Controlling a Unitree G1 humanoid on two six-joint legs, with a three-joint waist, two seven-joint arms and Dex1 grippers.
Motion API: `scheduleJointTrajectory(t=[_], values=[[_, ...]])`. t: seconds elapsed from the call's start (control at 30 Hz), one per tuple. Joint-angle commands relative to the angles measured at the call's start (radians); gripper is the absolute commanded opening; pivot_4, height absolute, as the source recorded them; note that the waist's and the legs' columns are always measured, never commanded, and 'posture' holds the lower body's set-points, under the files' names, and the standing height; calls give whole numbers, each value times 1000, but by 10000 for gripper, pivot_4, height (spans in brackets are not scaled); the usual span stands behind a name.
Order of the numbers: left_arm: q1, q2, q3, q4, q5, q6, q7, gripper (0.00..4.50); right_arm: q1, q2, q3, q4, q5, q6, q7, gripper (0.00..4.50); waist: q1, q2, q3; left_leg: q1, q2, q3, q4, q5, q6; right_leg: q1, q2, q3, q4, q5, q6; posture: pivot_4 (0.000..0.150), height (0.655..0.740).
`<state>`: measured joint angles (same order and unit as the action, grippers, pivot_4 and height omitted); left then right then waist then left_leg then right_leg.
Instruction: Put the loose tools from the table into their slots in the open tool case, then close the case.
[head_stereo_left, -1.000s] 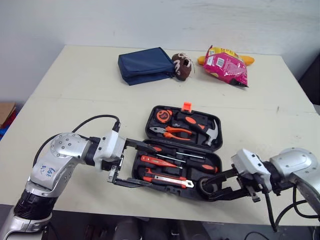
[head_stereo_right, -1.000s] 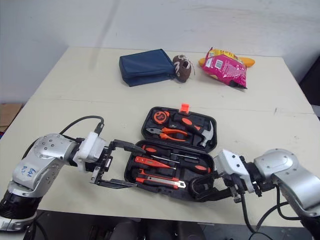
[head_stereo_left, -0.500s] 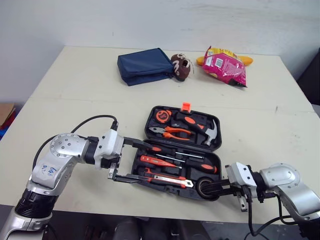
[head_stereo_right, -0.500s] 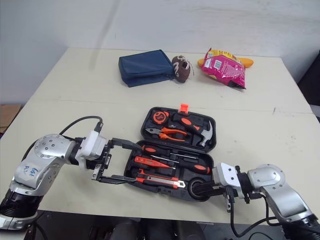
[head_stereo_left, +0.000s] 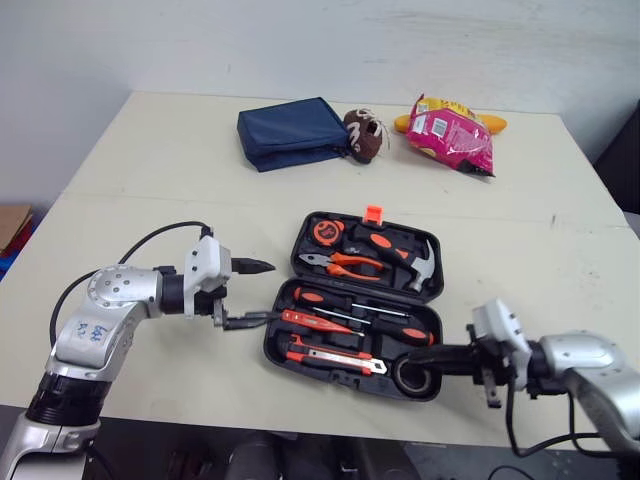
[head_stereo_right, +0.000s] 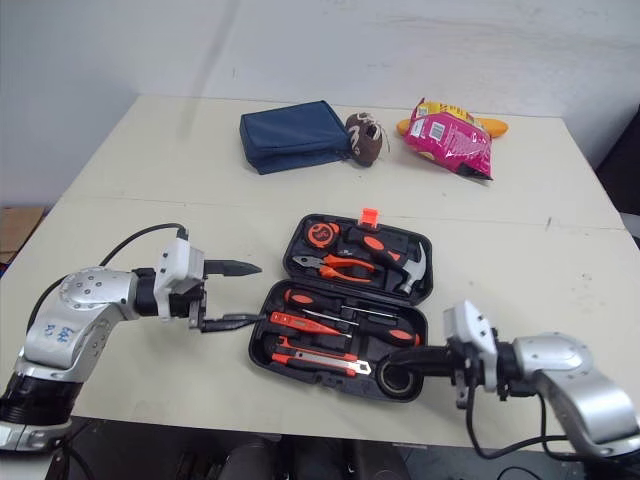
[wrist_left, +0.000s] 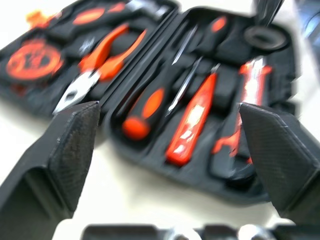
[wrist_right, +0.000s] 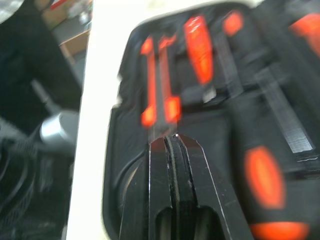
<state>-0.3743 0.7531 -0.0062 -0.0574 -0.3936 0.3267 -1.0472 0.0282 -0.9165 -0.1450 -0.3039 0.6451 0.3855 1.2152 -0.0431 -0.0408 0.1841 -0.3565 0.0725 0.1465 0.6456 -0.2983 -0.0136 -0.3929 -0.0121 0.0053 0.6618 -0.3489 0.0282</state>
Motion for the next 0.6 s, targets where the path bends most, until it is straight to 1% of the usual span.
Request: scheduleJointTrajectory(t=[0.03,0.1,0.2,0.23,0.3,0.4,0.6], values=[[-57,-22,-19,75,58,-4,40,24374,-26,-2,-71,94,-34,-11,-47,0,6,0,0,0,0,0,0,0,0,0,0,0,0,0,0,1500,7400],[-98,-51,-46,138,93,-15,53,16254,-66,5,-49,203,-114,-64,-68,0,10,0,0,0,0,1,0,-1,1,0,0,0,-1,0,0,1500,7400],[-149,-86,-79,220,141,-8,68,2497,-115,10,1,313,-217,-126,-87,0,13,1,0,-2,0,3,1,0,0,-2,0,0,-1,0,0,1500,7400],[-161,-94,-96,246,160,-21,61,629,-131,14,27,339,-250,-152,-84,0,13,1,0,-3,0,3,2,1,-2,-3,0,0,-1,0,0,1500,7400],[-183,-109,-121,291,189,-27,58,629,-161,32,68,371,-292,-173,-89,0,11,1,1,-4,0,4,2,2,-4,-4,0,1,-1,0,0,1500,7400],[-204,-136,-141,324,207,-54,46,629,-195,71,95,381,-310,-170,-105,0,8,3,2,-4,1,5,1,3,-5,-5,1,1,-1,0,0,1500,7400],[-230,-227,-165,365,230,-72,70,629,-254,135,156,386,-359,-177,-128,0,6,4,2,-4,1,5,3,3,-6,-5,1,1,2,0,0,1500,7400]])
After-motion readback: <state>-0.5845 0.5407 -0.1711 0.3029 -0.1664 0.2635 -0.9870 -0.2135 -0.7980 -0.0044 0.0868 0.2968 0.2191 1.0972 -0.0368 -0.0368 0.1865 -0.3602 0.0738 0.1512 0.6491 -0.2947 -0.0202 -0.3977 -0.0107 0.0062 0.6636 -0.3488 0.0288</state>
